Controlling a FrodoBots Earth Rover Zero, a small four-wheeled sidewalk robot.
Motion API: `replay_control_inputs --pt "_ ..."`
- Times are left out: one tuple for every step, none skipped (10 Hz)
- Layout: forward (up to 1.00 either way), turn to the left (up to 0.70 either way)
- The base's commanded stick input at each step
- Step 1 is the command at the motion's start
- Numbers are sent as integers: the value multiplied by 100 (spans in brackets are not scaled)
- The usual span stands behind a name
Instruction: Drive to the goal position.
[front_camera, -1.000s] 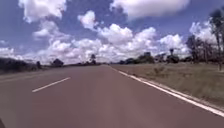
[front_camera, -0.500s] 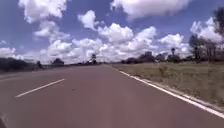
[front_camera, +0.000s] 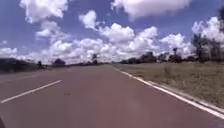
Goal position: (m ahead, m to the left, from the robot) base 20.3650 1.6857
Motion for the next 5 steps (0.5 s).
replay_control_inputs --pt "100 0" --pt "100 0" --pt "100 0" --pt "100 0" --pt "100 0"
